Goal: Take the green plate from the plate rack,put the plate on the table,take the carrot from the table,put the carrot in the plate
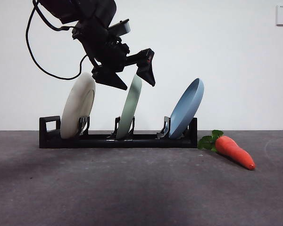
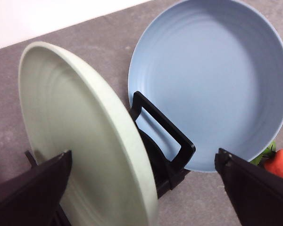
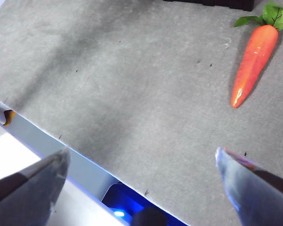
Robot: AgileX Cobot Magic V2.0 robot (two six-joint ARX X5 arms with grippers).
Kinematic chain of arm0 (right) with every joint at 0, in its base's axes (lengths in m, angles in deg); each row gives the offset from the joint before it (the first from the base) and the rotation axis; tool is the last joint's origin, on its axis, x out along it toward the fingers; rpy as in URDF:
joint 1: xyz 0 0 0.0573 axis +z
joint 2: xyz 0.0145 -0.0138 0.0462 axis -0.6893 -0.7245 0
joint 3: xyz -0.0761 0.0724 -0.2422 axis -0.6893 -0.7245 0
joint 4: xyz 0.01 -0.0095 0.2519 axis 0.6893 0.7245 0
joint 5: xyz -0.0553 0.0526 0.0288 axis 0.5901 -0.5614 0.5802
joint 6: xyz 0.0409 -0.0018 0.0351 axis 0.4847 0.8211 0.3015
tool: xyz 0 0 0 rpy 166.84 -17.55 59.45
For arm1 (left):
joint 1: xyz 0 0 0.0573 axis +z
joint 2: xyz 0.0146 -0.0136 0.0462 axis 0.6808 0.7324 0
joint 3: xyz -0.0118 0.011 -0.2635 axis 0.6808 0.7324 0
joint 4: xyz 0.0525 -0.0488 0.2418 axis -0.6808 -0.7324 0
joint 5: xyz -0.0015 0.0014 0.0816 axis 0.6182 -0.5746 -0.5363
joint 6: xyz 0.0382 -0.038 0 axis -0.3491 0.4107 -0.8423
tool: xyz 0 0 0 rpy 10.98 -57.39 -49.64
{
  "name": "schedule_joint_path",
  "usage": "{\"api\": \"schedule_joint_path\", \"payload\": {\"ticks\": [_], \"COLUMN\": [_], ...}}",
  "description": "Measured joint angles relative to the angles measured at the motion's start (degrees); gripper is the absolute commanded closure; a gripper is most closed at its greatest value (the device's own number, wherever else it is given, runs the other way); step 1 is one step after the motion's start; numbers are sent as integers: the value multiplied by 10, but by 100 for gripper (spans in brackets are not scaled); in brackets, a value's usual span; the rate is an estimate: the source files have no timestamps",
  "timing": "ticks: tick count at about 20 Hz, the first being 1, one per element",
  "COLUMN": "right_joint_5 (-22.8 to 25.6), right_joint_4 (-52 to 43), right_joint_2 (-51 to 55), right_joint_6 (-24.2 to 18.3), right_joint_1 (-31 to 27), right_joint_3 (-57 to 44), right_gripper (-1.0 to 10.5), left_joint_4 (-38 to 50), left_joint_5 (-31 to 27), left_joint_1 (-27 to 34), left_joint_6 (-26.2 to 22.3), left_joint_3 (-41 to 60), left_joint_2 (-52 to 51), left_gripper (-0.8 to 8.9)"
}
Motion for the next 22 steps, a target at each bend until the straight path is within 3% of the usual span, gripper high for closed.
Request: {"api": "schedule_joint_path", "payload": {"ticks": [1, 2, 7, 9, 13, 16, 22], "right_joint_5": [0, 0, 0, 0, 0, 0, 0], "right_joint_4": [0, 0, 0, 0, 0, 0, 0], "right_joint_2": [0, 0, 0, 0, 0, 0, -1], "right_joint_6": [0, 0, 0, 0, 0, 0, 0], "right_joint_1": [0, 0, 0, 0, 0, 0, 0], "right_joint_3": [0, 0, 0, 0, 0, 0, 0], "right_gripper": [317, 317, 318, 318, 318, 318, 318], "left_joint_4": [3, 6, -7, -7, -14, -15, -17], "left_joint_5": [0, 1, 2, 3, 19, 27, 41], "left_joint_1": [0, 0, 0, 0, 0, 0, 2], "left_joint_6": [0, 0, 4, 4, 12, 22, 39], "left_joint_3": [0, 0, 0, 0, 0, 0, 0], "left_joint_2": [0, 0, 0, 0, 0, 0, 0], "left_gripper": [575, 597, 602, 694, 699, 822, 822]}}
